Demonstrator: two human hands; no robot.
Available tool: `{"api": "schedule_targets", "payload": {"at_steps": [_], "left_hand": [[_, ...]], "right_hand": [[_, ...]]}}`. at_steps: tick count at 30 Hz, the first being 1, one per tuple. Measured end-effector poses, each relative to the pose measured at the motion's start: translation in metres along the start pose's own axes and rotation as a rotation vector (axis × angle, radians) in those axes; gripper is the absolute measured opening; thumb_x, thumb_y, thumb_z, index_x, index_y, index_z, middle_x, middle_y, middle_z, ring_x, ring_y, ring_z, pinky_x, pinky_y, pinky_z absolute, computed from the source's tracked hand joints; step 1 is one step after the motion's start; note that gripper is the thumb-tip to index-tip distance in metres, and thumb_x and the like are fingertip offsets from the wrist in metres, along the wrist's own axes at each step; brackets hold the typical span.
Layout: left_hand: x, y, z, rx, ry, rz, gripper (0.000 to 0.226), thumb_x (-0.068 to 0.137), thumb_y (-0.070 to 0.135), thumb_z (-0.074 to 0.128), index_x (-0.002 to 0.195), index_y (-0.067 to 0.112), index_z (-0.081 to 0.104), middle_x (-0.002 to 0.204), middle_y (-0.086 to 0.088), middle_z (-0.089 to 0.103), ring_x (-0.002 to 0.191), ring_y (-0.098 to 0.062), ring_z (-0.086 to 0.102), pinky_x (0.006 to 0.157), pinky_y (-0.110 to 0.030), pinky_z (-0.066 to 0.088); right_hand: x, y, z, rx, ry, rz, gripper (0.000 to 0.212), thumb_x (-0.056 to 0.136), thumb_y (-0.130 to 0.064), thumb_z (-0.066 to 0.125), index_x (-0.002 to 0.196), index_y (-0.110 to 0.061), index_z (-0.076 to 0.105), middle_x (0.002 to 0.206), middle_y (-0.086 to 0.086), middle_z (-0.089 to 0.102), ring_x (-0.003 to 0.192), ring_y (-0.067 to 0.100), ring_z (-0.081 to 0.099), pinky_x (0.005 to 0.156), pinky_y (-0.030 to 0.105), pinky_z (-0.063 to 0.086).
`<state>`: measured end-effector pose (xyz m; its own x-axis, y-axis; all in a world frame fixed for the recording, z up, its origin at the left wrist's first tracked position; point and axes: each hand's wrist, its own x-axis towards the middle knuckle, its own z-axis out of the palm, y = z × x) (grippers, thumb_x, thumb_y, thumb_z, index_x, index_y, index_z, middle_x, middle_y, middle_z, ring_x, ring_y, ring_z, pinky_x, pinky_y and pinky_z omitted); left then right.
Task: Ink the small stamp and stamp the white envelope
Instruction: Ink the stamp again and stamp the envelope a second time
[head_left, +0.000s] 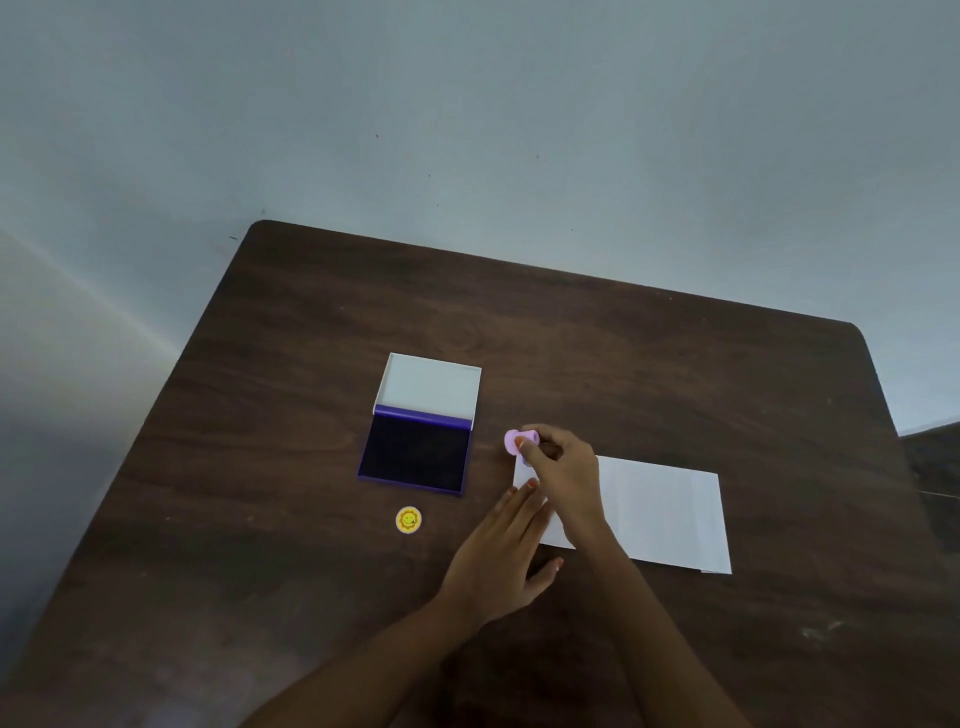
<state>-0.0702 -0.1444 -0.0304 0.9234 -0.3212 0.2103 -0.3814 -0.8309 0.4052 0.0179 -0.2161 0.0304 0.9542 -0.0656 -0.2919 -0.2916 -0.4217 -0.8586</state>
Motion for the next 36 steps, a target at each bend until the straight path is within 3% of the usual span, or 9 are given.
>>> {"api": "schedule_targets", "payload": {"at_steps": [6, 9, 13, 21, 28, 36], "left_hand": [[-0.004, -0.014, -0.027, -0.099, 0.159, -0.009, 0.048, 0.078, 0.036, 0.067, 0.117, 0.012, 0.055, 0.117, -0.008, 0.066, 0.114, -0.02, 0.057, 0.098, -0.037, 0.038], [-0.01, -0.043, -0.059, -0.196, 0.277, -0.169, 0.035, 0.081, 0.027, 0.056, 0.113, 0.011, 0.052, 0.109, -0.013, 0.066, 0.112, -0.017, 0.049, 0.099, -0.038, 0.039], [-0.021, -0.091, -0.094, -0.334, 0.325, -0.445, 0.047, 0.075, 0.004, 0.072, 0.118, 0.001, 0.051, 0.12, -0.02, 0.057, 0.113, -0.02, 0.047, 0.097, -0.035, 0.037], [-0.04, -0.131, -0.097, -0.518, 0.126, -0.61, 0.086, 0.073, 0.023, 0.076, 0.14, 0.011, 0.023, 0.147, -0.009, 0.031, 0.132, -0.018, 0.033, 0.108, -0.037, 0.034], [-0.043, -0.135, -0.089, -0.433, 0.107, -0.567, 0.084, 0.075, 0.032, 0.073, 0.141, 0.014, 0.024, 0.147, -0.007, 0.033, 0.134, -0.022, 0.032, 0.11, -0.042, 0.031], [-0.042, -0.137, -0.083, -0.404, 0.083, -0.582, 0.084, 0.076, 0.034, 0.071, 0.141, 0.013, 0.023, 0.148, -0.008, 0.032, 0.137, -0.024, 0.026, 0.112, -0.037, 0.022]], "right_hand": [[0.004, -0.027, 0.016, 0.093, 0.036, -0.056, 0.019, 0.079, -0.018, 0.067, 0.098, -0.014, 0.066, 0.089, -0.004, 0.065, 0.076, 0.004, 0.059, 0.066, 0.009, 0.044], [0.0, -0.034, 0.033, 0.066, 0.013, -0.07, 0.02, 0.079, -0.02, 0.068, 0.098, -0.013, 0.066, 0.093, 0.001, 0.068, 0.082, 0.01, 0.061, 0.068, 0.01, 0.045], [-0.015, -0.04, 0.065, -0.051, -0.057, -0.192, 0.019, 0.08, -0.021, 0.067, 0.096, -0.01, 0.067, 0.096, 0.008, 0.069, 0.081, 0.012, 0.059, 0.069, 0.013, 0.044], [-0.024, -0.048, 0.114, -0.317, -0.171, -0.316, 0.021, 0.086, -0.01, 0.055, 0.104, -0.001, 0.061, 0.11, 0.018, 0.062, 0.099, 0.023, 0.057, 0.08, 0.017, 0.036], [-0.024, -0.049, 0.127, -0.427, -0.185, -0.353, 0.02, 0.088, -0.01, 0.052, 0.104, -0.001, 0.06, 0.112, 0.016, 0.061, 0.101, 0.023, 0.057, 0.082, 0.017, 0.037], [-0.02, -0.05, 0.131, -0.509, -0.252, -0.31, 0.023, 0.088, -0.011, 0.053, 0.109, -0.003, 0.057, 0.119, 0.015, 0.056, 0.108, 0.025, 0.053, 0.095, 0.029, 0.041]]}}
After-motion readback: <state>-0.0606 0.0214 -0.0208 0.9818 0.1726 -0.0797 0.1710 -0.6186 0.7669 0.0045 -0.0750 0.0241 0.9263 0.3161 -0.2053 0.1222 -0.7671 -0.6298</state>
